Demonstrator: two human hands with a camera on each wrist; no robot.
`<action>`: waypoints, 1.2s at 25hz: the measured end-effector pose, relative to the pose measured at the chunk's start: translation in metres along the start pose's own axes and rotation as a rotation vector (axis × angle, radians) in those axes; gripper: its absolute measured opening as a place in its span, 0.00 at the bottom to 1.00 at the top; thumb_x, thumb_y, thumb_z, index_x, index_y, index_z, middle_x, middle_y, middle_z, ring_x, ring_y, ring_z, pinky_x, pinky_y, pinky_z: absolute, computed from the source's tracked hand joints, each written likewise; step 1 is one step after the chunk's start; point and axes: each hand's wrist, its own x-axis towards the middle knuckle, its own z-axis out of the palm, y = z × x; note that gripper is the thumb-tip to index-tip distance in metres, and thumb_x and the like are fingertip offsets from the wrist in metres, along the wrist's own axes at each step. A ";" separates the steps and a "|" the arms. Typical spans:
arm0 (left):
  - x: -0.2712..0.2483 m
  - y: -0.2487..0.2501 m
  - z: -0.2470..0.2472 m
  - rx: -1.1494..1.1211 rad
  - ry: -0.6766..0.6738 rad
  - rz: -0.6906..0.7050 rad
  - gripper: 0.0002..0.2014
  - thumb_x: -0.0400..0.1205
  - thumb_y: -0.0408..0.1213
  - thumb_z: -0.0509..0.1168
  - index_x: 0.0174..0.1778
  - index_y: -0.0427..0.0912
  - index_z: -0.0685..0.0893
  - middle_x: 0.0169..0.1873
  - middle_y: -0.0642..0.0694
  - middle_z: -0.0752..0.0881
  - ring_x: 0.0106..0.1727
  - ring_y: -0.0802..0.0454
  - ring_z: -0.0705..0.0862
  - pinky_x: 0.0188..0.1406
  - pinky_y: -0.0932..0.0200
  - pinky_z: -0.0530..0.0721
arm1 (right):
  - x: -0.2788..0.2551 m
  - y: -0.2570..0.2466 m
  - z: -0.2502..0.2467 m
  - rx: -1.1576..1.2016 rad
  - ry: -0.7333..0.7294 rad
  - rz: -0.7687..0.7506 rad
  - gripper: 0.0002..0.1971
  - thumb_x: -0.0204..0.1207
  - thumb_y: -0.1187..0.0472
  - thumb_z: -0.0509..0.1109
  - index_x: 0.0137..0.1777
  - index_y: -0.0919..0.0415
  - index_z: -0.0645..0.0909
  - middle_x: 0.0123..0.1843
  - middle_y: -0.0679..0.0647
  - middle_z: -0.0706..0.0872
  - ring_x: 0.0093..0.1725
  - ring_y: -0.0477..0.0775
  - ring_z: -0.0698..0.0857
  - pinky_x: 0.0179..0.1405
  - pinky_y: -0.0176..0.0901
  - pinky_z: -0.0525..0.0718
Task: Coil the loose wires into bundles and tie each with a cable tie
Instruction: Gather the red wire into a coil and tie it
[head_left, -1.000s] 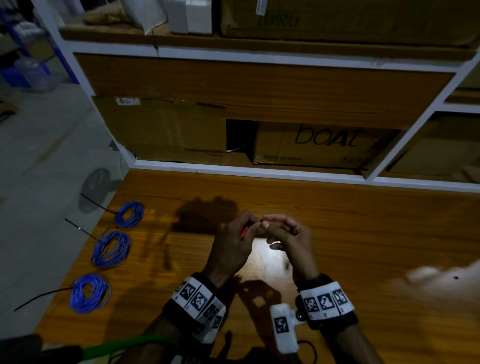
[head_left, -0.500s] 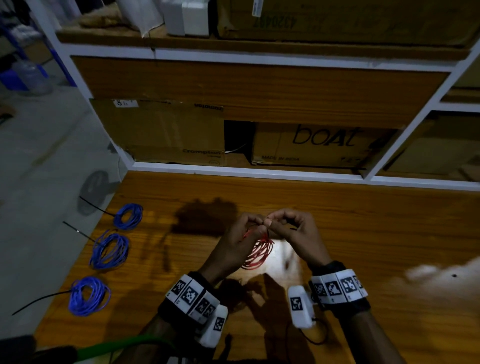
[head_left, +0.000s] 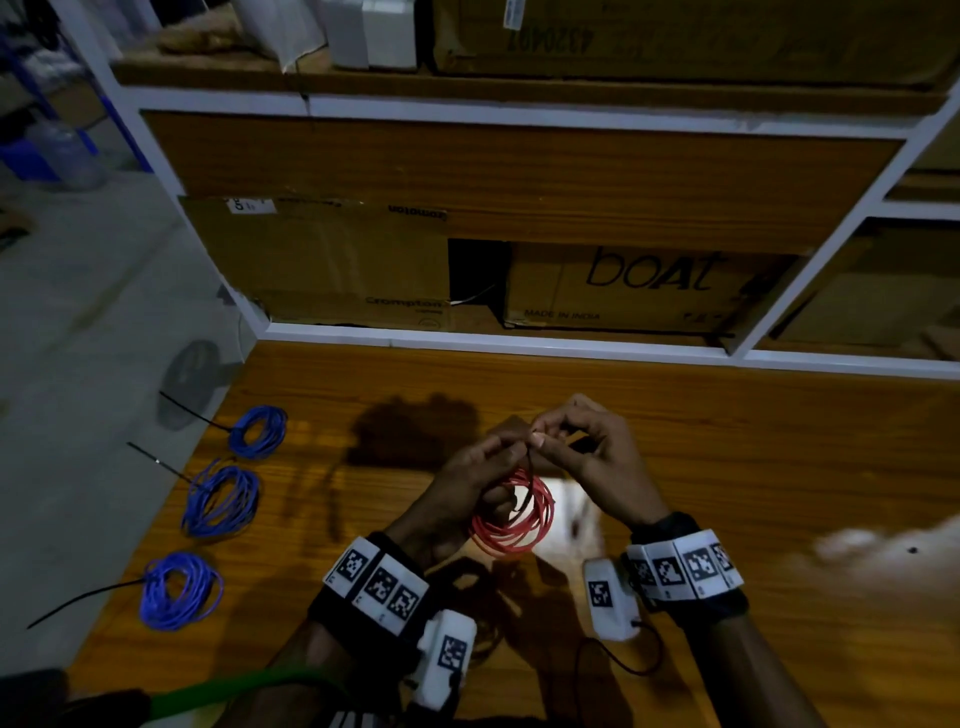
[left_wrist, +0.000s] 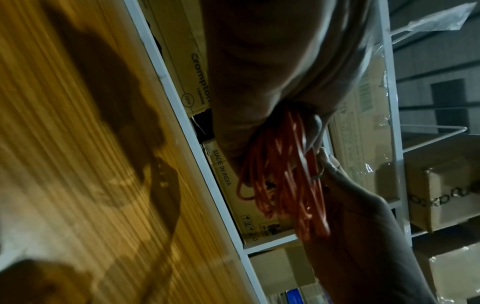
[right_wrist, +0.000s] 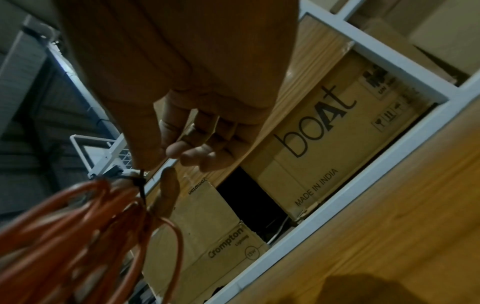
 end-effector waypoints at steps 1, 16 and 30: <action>0.000 -0.001 0.000 -0.017 -0.001 0.000 0.13 0.85 0.39 0.64 0.63 0.42 0.85 0.23 0.50 0.65 0.18 0.60 0.62 0.22 0.61 0.60 | 0.000 -0.001 0.000 -0.019 -0.011 -0.011 0.05 0.76 0.56 0.77 0.44 0.42 0.88 0.45 0.47 0.82 0.46 0.54 0.83 0.42 0.60 0.86; 0.001 -0.009 0.006 0.070 0.191 -0.145 0.07 0.86 0.38 0.61 0.48 0.39 0.80 0.22 0.47 0.63 0.19 0.54 0.60 0.25 0.59 0.56 | 0.009 -0.004 0.006 -0.114 0.121 -0.017 0.07 0.77 0.60 0.76 0.41 0.47 0.85 0.44 0.45 0.83 0.44 0.46 0.83 0.41 0.47 0.84; -0.004 -0.017 0.002 0.119 0.209 -0.223 0.10 0.84 0.32 0.56 0.38 0.39 0.78 0.18 0.53 0.65 0.16 0.60 0.59 0.15 0.69 0.56 | 0.019 -0.008 0.007 0.094 0.173 -0.024 0.02 0.86 0.66 0.66 0.51 0.63 0.79 0.41 0.55 0.92 0.39 0.53 0.90 0.36 0.38 0.84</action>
